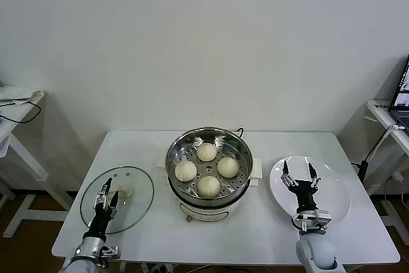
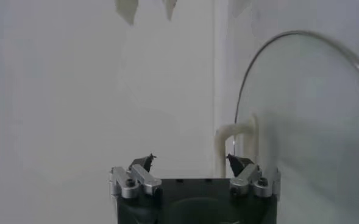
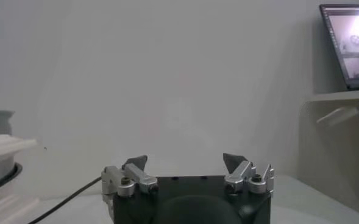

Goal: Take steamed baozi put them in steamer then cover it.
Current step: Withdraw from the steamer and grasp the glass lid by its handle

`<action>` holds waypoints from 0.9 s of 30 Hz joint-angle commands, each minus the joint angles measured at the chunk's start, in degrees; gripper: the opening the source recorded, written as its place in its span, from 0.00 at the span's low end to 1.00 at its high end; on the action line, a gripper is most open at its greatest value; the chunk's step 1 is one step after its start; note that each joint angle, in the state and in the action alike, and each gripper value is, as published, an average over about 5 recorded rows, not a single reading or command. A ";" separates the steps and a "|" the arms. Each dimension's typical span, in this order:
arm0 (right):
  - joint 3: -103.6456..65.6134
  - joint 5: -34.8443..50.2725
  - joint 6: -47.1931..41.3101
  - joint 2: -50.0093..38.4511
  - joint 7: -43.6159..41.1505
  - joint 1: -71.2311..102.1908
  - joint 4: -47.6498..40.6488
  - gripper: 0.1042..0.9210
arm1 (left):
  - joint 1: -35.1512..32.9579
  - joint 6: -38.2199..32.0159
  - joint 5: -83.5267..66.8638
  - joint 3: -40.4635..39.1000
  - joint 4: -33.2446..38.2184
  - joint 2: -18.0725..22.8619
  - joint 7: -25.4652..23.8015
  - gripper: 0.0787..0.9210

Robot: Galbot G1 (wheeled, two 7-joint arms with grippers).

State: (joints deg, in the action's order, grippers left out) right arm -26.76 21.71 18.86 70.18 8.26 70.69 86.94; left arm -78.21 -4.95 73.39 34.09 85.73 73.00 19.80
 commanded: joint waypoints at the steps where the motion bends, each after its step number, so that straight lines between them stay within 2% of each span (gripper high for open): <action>1: -0.11 -0.67 0.15 0.17 -0.28 0.16 -0.14 0.88 | 2.09 1.15 -0.29 -0.61 -1.07 0.25 -0.32 0.88; 19: -0.27 -0.92 0.46 0.00 -0.48 0.22 0.39 0.88 | 5.18 3.09 -0.38 -2.06 -4.54 0.27 -2.00 0.88; 22: -0.27 -1.02 0.50 0.05 -0.49 0.30 0.37 0.88 | 5.28 3.19 -0.47 -2.07 -4.80 0.25 -2.23 0.82; 27: -0.24 -1.01 0.50 0.05 -0.41 0.20 0.63 0.88 | 5.47 3.40 -0.80 -2.14 -5.30 0.18 -2.73 0.62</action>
State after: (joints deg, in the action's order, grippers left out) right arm -27.01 20.72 19.35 70.21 7.81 70.98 87.39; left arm -73.39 -1.88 72.75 32.12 81.41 73.23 17.58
